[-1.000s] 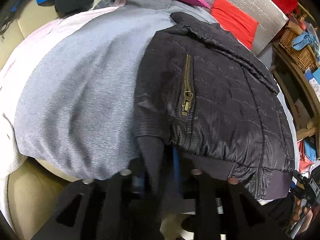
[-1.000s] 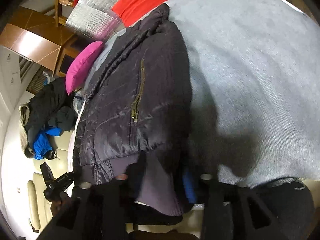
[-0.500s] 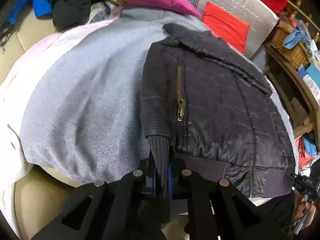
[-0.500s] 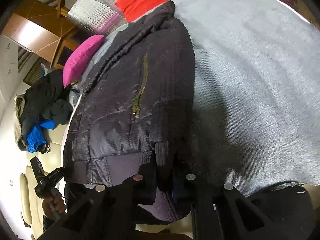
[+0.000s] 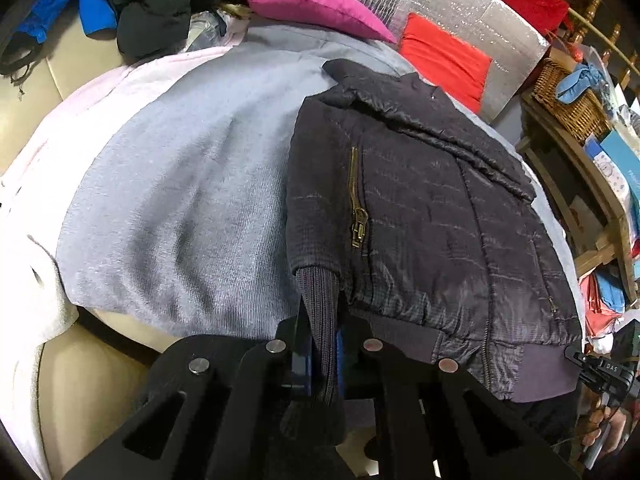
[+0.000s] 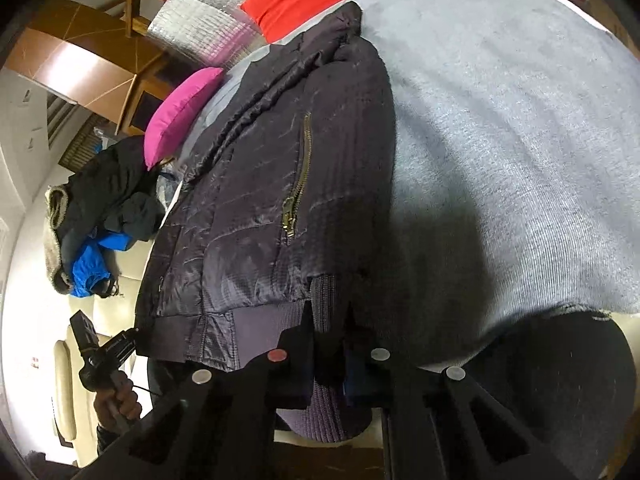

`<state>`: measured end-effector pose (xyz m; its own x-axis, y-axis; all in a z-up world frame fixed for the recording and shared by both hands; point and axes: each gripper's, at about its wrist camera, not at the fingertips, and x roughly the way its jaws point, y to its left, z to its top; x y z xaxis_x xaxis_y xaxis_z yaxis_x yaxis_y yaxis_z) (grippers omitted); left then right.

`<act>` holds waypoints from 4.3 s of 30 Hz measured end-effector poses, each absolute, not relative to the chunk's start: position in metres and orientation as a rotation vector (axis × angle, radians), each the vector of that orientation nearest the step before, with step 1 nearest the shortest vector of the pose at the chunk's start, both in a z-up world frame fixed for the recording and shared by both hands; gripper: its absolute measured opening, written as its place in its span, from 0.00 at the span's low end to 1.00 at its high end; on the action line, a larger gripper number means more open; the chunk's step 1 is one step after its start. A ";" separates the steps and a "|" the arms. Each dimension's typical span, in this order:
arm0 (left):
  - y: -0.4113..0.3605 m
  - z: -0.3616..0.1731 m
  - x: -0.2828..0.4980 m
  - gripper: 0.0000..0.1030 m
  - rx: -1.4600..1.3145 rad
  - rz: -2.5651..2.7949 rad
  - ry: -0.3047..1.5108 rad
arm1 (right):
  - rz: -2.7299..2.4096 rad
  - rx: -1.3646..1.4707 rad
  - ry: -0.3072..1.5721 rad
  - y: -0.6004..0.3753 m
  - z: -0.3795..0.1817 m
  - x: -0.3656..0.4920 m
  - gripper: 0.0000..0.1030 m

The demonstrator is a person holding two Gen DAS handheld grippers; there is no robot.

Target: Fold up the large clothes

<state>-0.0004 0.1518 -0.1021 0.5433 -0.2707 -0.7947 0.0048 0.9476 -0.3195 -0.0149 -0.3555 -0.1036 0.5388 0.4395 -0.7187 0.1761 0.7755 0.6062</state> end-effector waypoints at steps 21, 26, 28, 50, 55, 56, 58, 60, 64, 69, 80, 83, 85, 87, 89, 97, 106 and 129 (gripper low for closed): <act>0.158 -0.082 0.006 0.08 -0.340 -0.209 0.948 | 0.265 0.743 0.965 -0.365 -0.092 -0.011 0.11; 0.160 -0.084 0.008 0.08 -0.361 -0.217 0.949 | 0.292 0.796 0.940 -0.372 -0.092 -0.013 0.11; 0.163 -0.086 0.007 0.08 -0.372 -0.214 0.954 | 0.300 0.802 0.927 -0.373 -0.091 -0.014 0.11; 0.186 -0.083 -0.016 0.08 -0.433 -0.253 0.949 | 0.295 0.795 0.953 -0.380 -0.088 -0.037 0.11; 0.196 -0.076 -0.010 0.08 -0.489 -0.289 0.934 | 0.304 0.819 0.953 -0.388 -0.089 -0.041 0.11; 0.196 -0.074 -0.007 0.08 -0.490 -0.293 0.932 | 0.308 0.820 0.950 -0.388 -0.089 -0.041 0.11; 0.195 -0.070 -0.003 0.08 -0.485 -0.299 0.923 | 0.322 0.820 0.937 -0.389 -0.085 -0.037 0.11; 0.194 -0.062 0.002 0.08 -0.474 -0.308 0.907 | 0.339 0.811 0.920 -0.389 -0.079 -0.033 0.11; 0.195 -0.050 0.010 0.08 -0.485 -0.324 0.872 | 0.364 0.825 0.862 -0.395 -0.063 -0.025 0.10; 0.194 -0.034 0.019 0.08 -0.497 -0.342 0.822 | 0.385 0.842 0.782 -0.399 -0.043 -0.015 0.10; 0.185 -0.010 0.044 0.08 -0.503 -0.368 0.749 | 0.410 0.862 0.677 -0.407 -0.014 0.018 0.10; 0.185 -0.008 0.050 0.08 -0.503 -0.366 0.749 | 0.416 0.856 0.670 -0.407 -0.009 0.028 0.10; 0.184 -0.006 0.053 0.08 -0.505 -0.368 0.746 | 0.421 0.852 0.664 -0.407 -0.006 0.033 0.10; 0.183 -0.003 0.056 0.08 -0.502 -0.369 0.741 | 0.426 0.849 0.660 -0.407 -0.004 0.038 0.10; 0.181 0.001 0.060 0.08 -0.500 -0.372 0.733 | 0.432 0.849 0.653 -0.407 -0.001 0.043 0.10; 0.177 0.023 0.082 0.08 -0.487 -0.386 0.683 | 0.435 0.850 0.615 -0.412 0.012 0.056 0.10; 0.167 0.044 0.103 0.08 -0.449 -0.386 0.637 | 0.438 0.857 0.574 -0.417 0.027 0.071 0.10; 0.158 0.054 0.127 0.08 -0.397 -0.373 0.610 | 0.413 0.862 0.542 -0.423 0.034 0.108 0.10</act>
